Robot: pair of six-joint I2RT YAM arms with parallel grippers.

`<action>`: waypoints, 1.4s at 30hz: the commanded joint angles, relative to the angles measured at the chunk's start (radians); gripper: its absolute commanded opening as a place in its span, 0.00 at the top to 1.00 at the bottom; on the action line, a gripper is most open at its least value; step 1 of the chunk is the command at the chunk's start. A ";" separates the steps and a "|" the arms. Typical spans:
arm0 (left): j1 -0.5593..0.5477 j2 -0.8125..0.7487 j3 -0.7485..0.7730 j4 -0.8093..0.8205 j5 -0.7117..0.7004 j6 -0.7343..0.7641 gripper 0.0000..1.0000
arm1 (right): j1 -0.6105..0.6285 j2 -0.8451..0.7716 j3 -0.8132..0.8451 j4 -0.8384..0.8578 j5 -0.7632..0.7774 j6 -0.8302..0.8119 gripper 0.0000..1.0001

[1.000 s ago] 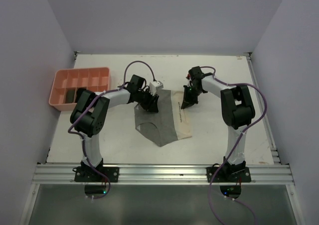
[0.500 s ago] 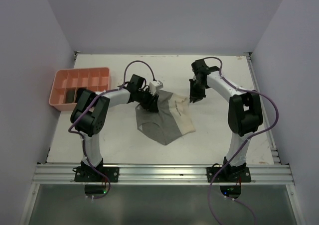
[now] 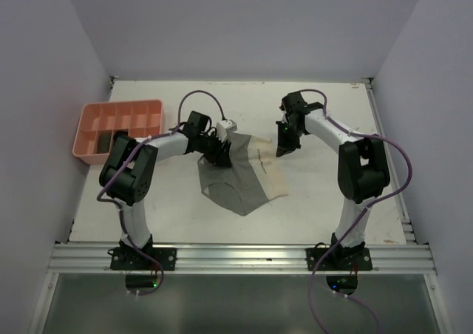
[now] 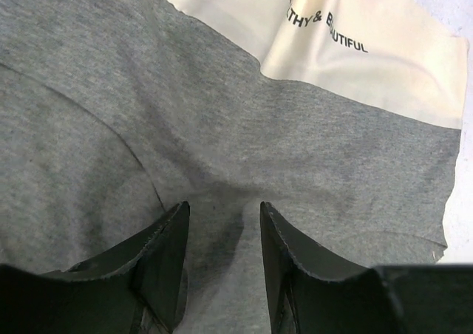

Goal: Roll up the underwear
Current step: Flatten the underwear

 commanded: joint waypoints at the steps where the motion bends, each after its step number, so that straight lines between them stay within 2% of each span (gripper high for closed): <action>1: 0.026 -0.092 -0.004 0.040 0.022 -0.008 0.52 | 0.037 -0.059 -0.048 0.044 -0.161 -0.001 0.92; 3: 0.024 -0.096 0.032 0.054 0.007 -0.014 0.52 | 0.043 -0.072 -0.099 0.042 -0.187 0.004 0.92; 4: 0.024 -0.084 0.098 0.041 -0.005 -0.015 0.51 | 0.046 -0.101 -0.122 0.045 -0.187 0.002 0.90; 8: 0.023 0.046 0.273 0.038 0.015 -0.038 0.51 | 0.051 -0.198 -0.248 0.089 -0.176 0.031 0.88; 13: -0.014 0.216 0.505 0.044 0.042 -0.089 0.53 | 0.051 -0.243 -0.373 0.168 -0.181 0.056 0.90; 16: -0.034 0.293 0.557 0.089 0.052 -0.136 0.56 | 0.052 -0.237 -0.420 0.192 -0.170 0.061 0.91; 24: -0.082 0.382 0.557 0.155 0.047 -0.164 0.59 | 0.061 -0.204 -0.470 0.165 -0.133 0.030 0.94; 29: -0.108 0.460 0.603 0.130 -0.019 -0.216 0.60 | 0.078 -0.201 -0.492 0.107 -0.112 -0.027 0.95; 37: -0.108 0.520 0.632 0.176 -0.108 -0.279 0.59 | 0.140 -0.201 -0.525 0.031 -0.098 -0.073 1.00; 39: -0.105 0.522 0.632 0.182 -0.102 -0.290 0.57 | 0.166 -0.217 -0.525 0.025 -0.104 -0.074 1.00; 42: -0.100 0.488 0.591 0.273 0.016 -0.301 0.50 | 0.187 -0.256 -0.507 0.017 -0.116 -0.078 0.96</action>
